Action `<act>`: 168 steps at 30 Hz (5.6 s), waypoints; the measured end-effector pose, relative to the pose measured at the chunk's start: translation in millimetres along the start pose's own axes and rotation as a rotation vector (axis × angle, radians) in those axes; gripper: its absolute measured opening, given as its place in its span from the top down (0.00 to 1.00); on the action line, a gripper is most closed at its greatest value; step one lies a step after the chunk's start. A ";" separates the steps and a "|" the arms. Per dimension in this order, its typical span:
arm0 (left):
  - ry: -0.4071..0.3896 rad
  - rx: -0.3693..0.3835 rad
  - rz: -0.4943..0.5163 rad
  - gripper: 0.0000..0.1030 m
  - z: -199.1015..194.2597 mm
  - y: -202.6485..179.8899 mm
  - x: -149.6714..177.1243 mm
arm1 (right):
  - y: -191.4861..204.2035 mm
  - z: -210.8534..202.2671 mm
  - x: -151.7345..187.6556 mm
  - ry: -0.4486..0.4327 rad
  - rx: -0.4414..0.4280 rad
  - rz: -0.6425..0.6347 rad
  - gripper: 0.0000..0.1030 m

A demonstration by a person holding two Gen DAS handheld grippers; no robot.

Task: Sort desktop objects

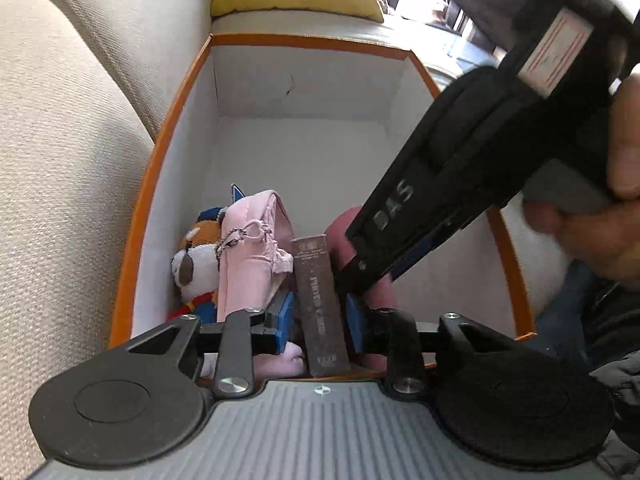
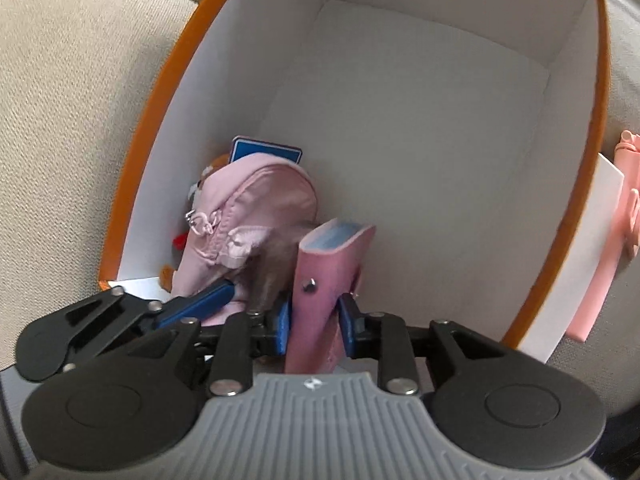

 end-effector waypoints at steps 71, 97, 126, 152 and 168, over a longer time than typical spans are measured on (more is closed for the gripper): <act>-0.137 -0.041 -0.156 0.48 -81.2 66.5 40.3 | 38.1 47.7 0.2 0.225 0.241 -1.184 0.53; -0.118 -0.179 -0.135 0.65 -73.0 63.3 39.6 | 59.0 53.4 9.4 0.080 0.237 -1.313 0.57; -0.229 -0.176 -0.194 0.51 -127.4 53.0 52.5 | 38.5 16.5 29.4 0.047 0.338 -1.232 0.52; -0.384 -0.067 -0.119 0.51 -121.1 -41.0 46.2 | -47.4 -107.1 97.0 -0.594 0.232 -0.796 0.46; -0.263 -0.015 -0.046 0.59 -82.9 -75.5 71.9 | -157.4 -64.1 165.4 -0.694 0.256 -0.343 0.46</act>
Point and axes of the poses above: each gripper's, at about its wrist camera, not at the fingertips, and z roughly the way its jaws point, y to its left, x to its underside, the point moved 2 cm from there along z, roughly the way its jaws point, and after that the axes turned 8 degrees about -z, right-handed, at the moved point
